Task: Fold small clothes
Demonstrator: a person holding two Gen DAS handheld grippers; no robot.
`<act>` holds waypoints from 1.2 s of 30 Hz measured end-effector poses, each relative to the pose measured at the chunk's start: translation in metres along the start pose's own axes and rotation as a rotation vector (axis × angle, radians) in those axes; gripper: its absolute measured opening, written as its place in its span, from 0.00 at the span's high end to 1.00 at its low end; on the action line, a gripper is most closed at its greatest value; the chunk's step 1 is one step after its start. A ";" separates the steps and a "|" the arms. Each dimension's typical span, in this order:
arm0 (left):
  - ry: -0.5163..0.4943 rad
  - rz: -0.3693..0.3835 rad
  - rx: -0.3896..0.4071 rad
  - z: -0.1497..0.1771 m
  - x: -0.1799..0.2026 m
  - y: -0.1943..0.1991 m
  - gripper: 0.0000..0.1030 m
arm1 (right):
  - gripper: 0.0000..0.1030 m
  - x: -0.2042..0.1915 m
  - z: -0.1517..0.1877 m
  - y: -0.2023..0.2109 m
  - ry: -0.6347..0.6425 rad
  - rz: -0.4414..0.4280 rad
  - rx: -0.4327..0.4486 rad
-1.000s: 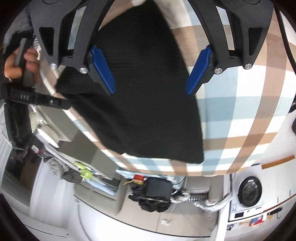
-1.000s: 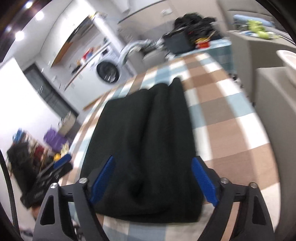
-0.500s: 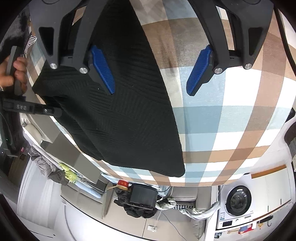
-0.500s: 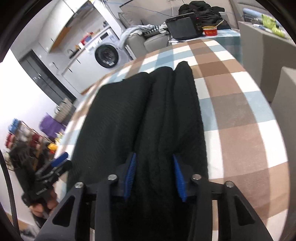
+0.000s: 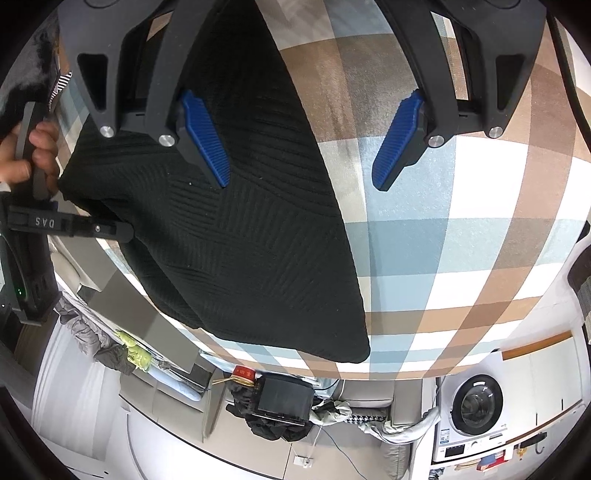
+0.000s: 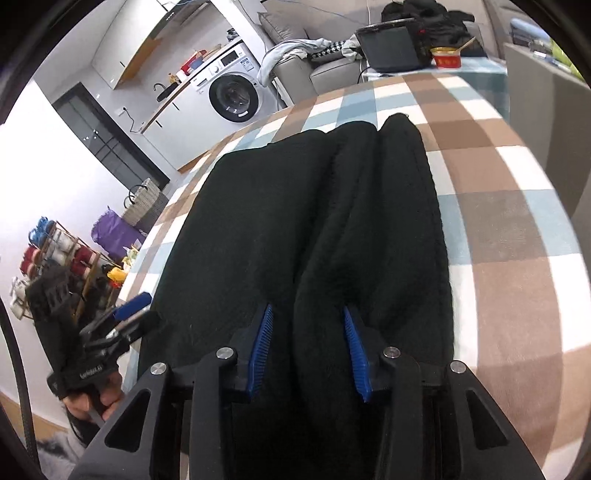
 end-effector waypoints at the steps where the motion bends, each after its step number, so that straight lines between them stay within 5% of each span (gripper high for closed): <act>1: 0.004 0.000 -0.001 0.000 -0.001 0.000 0.25 | 0.65 0.000 -0.001 -0.001 0.006 0.006 -0.002; 7: 0.020 -0.005 0.012 -0.001 -0.005 0.005 0.25 | 0.64 0.002 0.002 0.010 0.034 0.104 -0.001; 18: 0.013 0.000 -0.002 0.000 -0.003 0.001 0.25 | 0.64 0.011 -0.001 0.001 -0.015 0.051 0.002; 20: 0.015 -0.004 -0.008 0.001 -0.004 -0.001 0.25 | 0.76 0.014 -0.005 -0.004 -0.044 0.023 0.015; 21: 0.018 -0.003 -0.007 0.000 -0.005 -0.001 0.25 | 0.90 0.016 -0.006 -0.006 -0.054 0.026 0.021; 29: 0.031 -0.007 0.007 -0.004 -0.008 0.006 0.25 | 0.96 -0.017 -0.004 0.062 0.079 0.118 0.266; 32: 0.031 -0.005 -0.016 -0.002 -0.007 0.002 0.25 | 0.96 0.001 0.002 0.046 0.046 0.221 0.207; 34: 0.032 -0.007 -0.033 -0.001 -0.006 -0.001 0.25 | 0.90 0.013 0.006 0.023 0.018 0.253 0.085; 36: 0.023 -0.004 -0.034 0.000 -0.003 0.000 0.25 | 0.83 0.019 0.010 0.020 -0.002 0.260 0.056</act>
Point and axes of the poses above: each gripper's, at about its wrist camera, not at the fingertips, and y roughly against the way its jaws point, x to its right, z to its underside, the point moved 1 cm from there along -y, roughly the way its jaws point, and after that the axes turned 12 degrees about z, right-handed, at the moved point
